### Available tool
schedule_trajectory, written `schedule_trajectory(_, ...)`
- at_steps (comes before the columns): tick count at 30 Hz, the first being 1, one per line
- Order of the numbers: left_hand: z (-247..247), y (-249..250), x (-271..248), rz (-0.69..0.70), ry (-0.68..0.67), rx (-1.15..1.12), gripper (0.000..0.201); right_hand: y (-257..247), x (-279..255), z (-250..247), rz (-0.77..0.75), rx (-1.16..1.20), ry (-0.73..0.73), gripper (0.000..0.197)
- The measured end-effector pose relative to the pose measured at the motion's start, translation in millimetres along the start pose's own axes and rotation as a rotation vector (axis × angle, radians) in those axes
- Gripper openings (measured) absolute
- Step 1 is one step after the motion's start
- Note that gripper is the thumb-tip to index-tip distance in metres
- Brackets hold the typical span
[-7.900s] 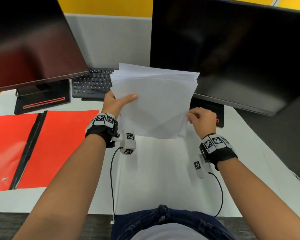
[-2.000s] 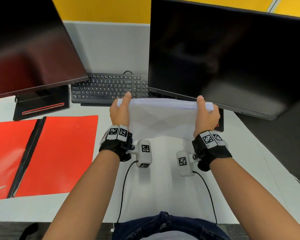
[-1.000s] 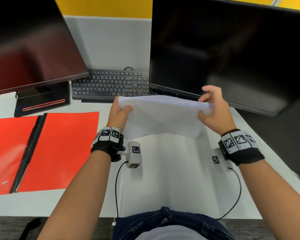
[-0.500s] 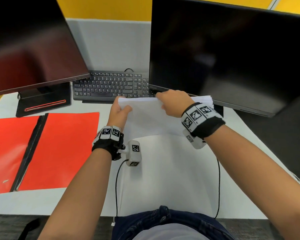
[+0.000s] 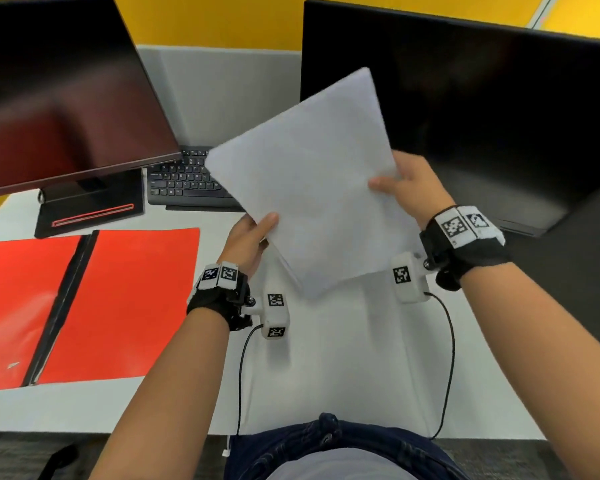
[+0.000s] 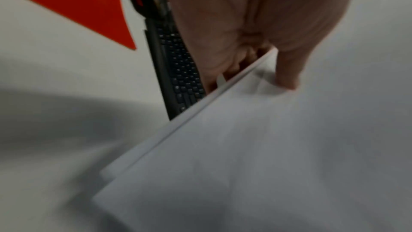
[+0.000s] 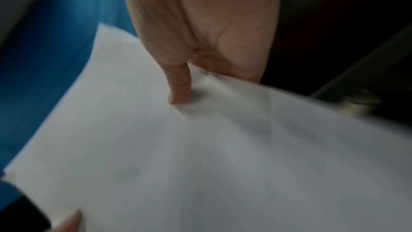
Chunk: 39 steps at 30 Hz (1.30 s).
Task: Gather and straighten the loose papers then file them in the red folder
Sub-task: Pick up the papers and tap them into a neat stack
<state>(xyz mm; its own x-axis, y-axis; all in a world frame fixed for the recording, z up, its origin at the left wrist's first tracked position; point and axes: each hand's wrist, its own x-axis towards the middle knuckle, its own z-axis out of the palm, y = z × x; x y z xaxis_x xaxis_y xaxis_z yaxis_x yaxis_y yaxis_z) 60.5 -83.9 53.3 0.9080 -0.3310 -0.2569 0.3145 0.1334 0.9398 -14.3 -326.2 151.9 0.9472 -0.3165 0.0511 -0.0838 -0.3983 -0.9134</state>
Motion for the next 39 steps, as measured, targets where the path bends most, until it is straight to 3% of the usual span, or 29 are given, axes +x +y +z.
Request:
schedule_trajectory(4, 11.6, 16.5, 4.1, 0.291, 0.077, 0.247, 0.037, 41.4, -16.4, 18.7, 0.121, 0.255, 0.1, 0.035)
schedule_trajectory(7, 15.4, 9.6, 1.5, 0.383, 0.143, 0.403, 0.036, 63.2, -34.0, 38.5, 0.186, 0.333, 0.196, 0.035)
schedule_trajectory(11, 14.4, -10.8, -3.6, 0.279, 0.184, 0.475, 0.034, 80.8, -49.3, 63.5, 0.256, 0.327, 0.201, 0.042)
schedule_trajectory(19, 6.7, -14.4, 2.0, 0.143, 0.103, 0.516, 0.046, 71.6, -49.2, 92.1, 0.271, 0.364, 0.239, 0.071)
schedule_trajectory(24, -4.2, -12.4, 4.2, 0.178, 0.051, 0.697, 0.048, 72.8, -39.7, 86.1, 0.21, 0.306, 0.294, 0.064)
schedule_trajectory(30, -12.6, -11.0, 11.6, 0.259, 0.003, 0.948, 0.04, 74.8, -28.7, 51.6, 0.111, 0.135, 0.227, 0.051)
schedule_trajectory(34, -10.1, -8.9, 11.6, 0.306, 0.047, 0.906, 0.034, 76.4, -26.9, 53.2, 0.11, 0.205, 0.232, 0.052)
schedule_trajectory(39, 12.0, 23.7, 1.5, 0.401, 0.128, 0.477, 0.046, 76.1, -27.8, 56.6, 0.135, 0.387, 0.229, 0.064)
